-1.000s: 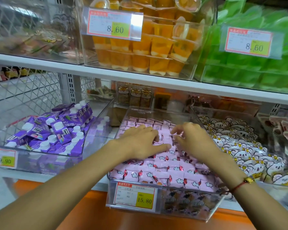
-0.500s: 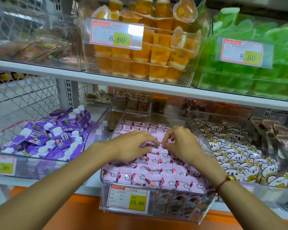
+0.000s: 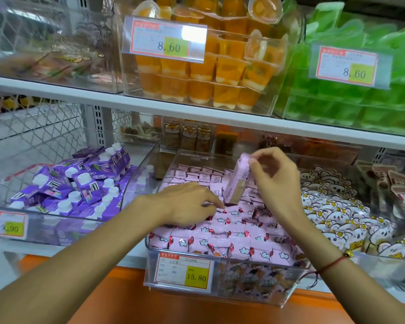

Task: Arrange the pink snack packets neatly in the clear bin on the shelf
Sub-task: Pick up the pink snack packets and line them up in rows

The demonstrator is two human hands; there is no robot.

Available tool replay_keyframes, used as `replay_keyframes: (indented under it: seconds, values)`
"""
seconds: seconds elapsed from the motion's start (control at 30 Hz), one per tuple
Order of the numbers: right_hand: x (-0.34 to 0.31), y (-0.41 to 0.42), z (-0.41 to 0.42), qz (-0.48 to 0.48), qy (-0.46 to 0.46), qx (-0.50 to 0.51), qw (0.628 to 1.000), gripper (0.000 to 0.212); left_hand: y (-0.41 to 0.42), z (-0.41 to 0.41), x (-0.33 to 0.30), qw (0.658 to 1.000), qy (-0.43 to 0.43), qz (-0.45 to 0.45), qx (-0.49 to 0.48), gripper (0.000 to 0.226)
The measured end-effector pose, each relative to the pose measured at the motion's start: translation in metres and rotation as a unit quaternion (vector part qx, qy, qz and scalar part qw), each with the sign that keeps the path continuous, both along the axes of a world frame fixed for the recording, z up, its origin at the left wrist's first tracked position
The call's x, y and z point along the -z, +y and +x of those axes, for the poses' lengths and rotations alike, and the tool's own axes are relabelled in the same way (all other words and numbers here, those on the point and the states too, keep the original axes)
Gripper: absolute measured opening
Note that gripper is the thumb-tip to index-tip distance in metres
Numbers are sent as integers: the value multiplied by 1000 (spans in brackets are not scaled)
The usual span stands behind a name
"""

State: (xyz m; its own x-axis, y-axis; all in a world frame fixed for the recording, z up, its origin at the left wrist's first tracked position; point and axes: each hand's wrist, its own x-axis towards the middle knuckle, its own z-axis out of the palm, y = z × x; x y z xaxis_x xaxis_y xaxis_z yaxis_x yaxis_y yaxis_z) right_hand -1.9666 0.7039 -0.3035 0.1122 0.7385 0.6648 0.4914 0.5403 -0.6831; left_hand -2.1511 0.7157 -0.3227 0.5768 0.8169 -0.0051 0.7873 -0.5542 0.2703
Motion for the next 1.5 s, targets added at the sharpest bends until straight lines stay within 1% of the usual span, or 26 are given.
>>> replay_keyframes:
  seconds: [0.07, 0.1, 0.17, 0.23, 0.27, 0.33, 0.4, 0.43, 0.5, 0.57, 0.63, 0.67, 0.7, 0.8, 0.9, 0.97, 1.03, 1.1, 1.13, 1.17, 1.2, 1.27, 1.33, 1.4, 1.43, 1.5]
  values:
    - [-2, -3, 4, 10, 81, 18, 997, 3, 0, 0, -4, 996, -74, -35, -19, 31]
    - [-3, -4, 5, -1, 117, 29, 993, 3, 0, 0, -7, 991, -127, -30, -42, 28]
    - [-4, -5, 7, -26, 171, 50, 984, 7, 0, 1, -15, 962, -254, -2, -98, 21]
    - [-6, -5, 9, -38, 204, 63, 976, 12, -3, 6, -21, 923, -367, -27, -114, 29]
    - [-8, -6, 9, -47, 222, 62, 972, 13, -6, 10, -22, 914, -390, -43, -104, 41]
    - [-11, -6, 8, -73, 271, 46, 959, 12, -13, 18, -23, 924, -375, -27, -69, 58]
    - [-12, -8, 6, -102, 308, 30, 945, 6, -16, 21, -23, 924, -382, 2, -35, 46]
    - [-13, -8, 6, -118, 316, 22, 941, 4, -16, 20, -24, 916, -401, -5, -28, 38]
    - [-13, -8, 7, -146, 307, 2, 940, 6, -14, 15, -28, 890, -446, -78, -50, 28]
    - [-13, -7, 9, -166, 259, 0, 951, 9, -13, 8, -32, 848, -483, -192, -105, 20]
    - [-11, -7, 10, -150, 149, 22, 977, 21, -11, 4, -35, 778, -536, -289, -151, 20]
    - [-10, -8, 11, -122, 79, 34, 989, 28, -10, 2, -36, 751, -554, -313, -174, 23]
    - [-10, -9, 11, -90, 8, 46, 995, 34, -9, 1, -37, 740, -557, -320, -196, 26]
    - [-11, -15, 9, -16, -162, 43, 986, 45, -9, 2, -37, 750, -539, -300, -239, 35]
    - [-8, -17, 5, -6, -296, 0, 955, 57, -9, 4, -37, 766, -520, -283, -250, 42]
    - [-3, -17, 2, -2, -354, -27, 935, 59, -10, 4, -37, 788, -497, -269, -245, 43]
    - [0, -15, 1, 17, -374, -28, 927, 50, -11, 4, -37, 819, -459, -253, -232, 45]
    - [0, -12, 3, 34, -357, -7, 933, 39, -10, 6, -37, 840, -437, -233, -222, 51]
    - [0, -11, 5, 34, -337, 2, 941, 36, -9, 6, -37, 841, -444, -217, -220, 53]
    - [-1, -10, 7, 27, -308, 7, 951, 33, -8, 7, -35, 843, -454, -191, -215, 51]
    - [-1, -9, 8, 15, -267, 6, 964, 31, -7, 8, -32, 857, -449, -148, -205, 46]
    - [0, -6, 11, -25, -161, -5, 987, 30, -3, 7, -23, 919, -358, -28, -165, 28]
    - [1, -3, 12, -83, -61, -27, 994, 33, 0, 3, -11, 963, -222, 56, -139, 26]
    - [2, 0, 14, -132, 11, -63, 989, 40, 2, 1, -2, 979, -112, 114, -126, 31]
    - [2, 1, 14, -150, 39, -78, 985, 45, 2, 1, 1, 982, -76, 133, -110, 32]
    - [3, 3, 12, -176, 77, -91, 977, 58, 4, 1, 6, 989, -38, 128, -70, 35]
